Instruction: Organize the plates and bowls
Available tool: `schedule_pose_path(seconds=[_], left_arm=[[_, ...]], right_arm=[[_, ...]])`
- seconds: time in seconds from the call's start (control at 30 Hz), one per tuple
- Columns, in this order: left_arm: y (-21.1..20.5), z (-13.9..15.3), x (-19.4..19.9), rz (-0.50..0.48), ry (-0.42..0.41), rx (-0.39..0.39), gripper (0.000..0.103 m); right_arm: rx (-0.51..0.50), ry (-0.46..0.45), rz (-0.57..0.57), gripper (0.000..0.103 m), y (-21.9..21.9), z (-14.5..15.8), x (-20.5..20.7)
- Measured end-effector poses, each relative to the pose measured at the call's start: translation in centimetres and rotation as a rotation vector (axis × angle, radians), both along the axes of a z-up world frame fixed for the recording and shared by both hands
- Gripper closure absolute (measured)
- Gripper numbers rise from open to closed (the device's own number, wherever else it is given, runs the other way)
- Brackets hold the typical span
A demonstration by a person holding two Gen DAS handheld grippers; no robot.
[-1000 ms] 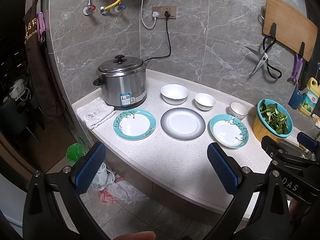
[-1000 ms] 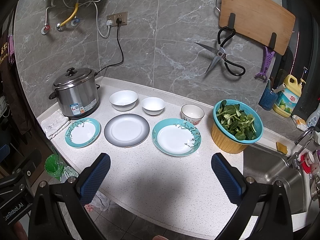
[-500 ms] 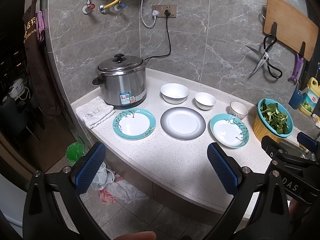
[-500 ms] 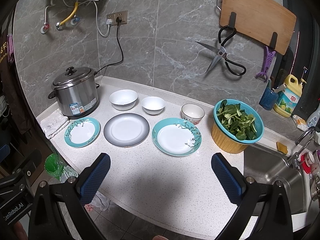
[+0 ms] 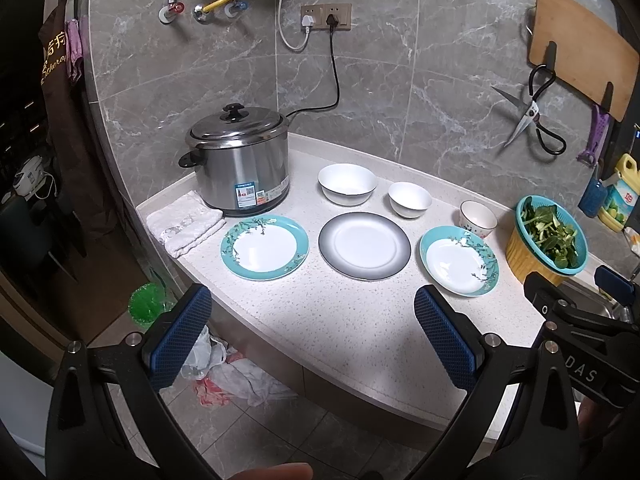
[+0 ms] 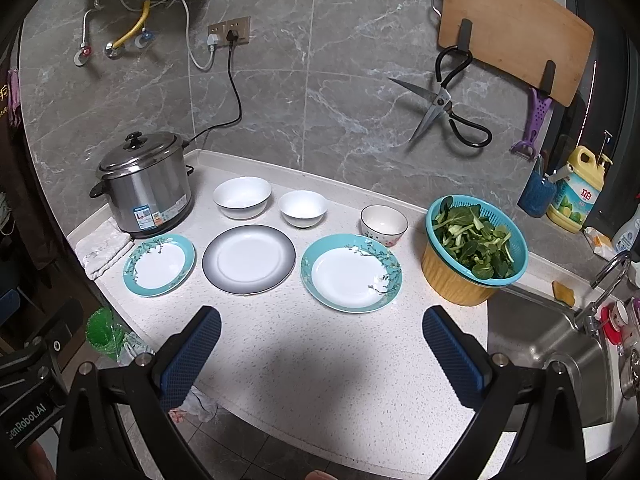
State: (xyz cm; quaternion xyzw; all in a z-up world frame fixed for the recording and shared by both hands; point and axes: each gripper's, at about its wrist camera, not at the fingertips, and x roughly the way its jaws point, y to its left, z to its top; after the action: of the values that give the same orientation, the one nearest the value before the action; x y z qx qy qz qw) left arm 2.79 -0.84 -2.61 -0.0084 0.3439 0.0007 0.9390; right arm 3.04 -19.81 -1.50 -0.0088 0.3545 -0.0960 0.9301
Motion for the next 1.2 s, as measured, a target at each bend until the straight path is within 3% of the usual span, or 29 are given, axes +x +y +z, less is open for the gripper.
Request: schedule_pose_path(seconds=[0.77, 0.97, 1.2], left_arm=[[0.0, -1.9, 4.0, -0.051, 0.051, -0.012, 0.000], [2.6, -5.8, 7.9, -0.130, 0.152, -0.047, 0.000], [5.4, -12.4, 15.6, -0.184, 0.278, -0.108, 0.005]], right_arm=[[0.003, 0.035, -0.046, 0.000, -0.1, -0.7, 2.1], [0.058, 0.056, -0.055, 0.000, 0.3, -2.0, 3.4], [0.306, 0.109, 0.036, 0.003, -1.9, -6.8, 6.5]])
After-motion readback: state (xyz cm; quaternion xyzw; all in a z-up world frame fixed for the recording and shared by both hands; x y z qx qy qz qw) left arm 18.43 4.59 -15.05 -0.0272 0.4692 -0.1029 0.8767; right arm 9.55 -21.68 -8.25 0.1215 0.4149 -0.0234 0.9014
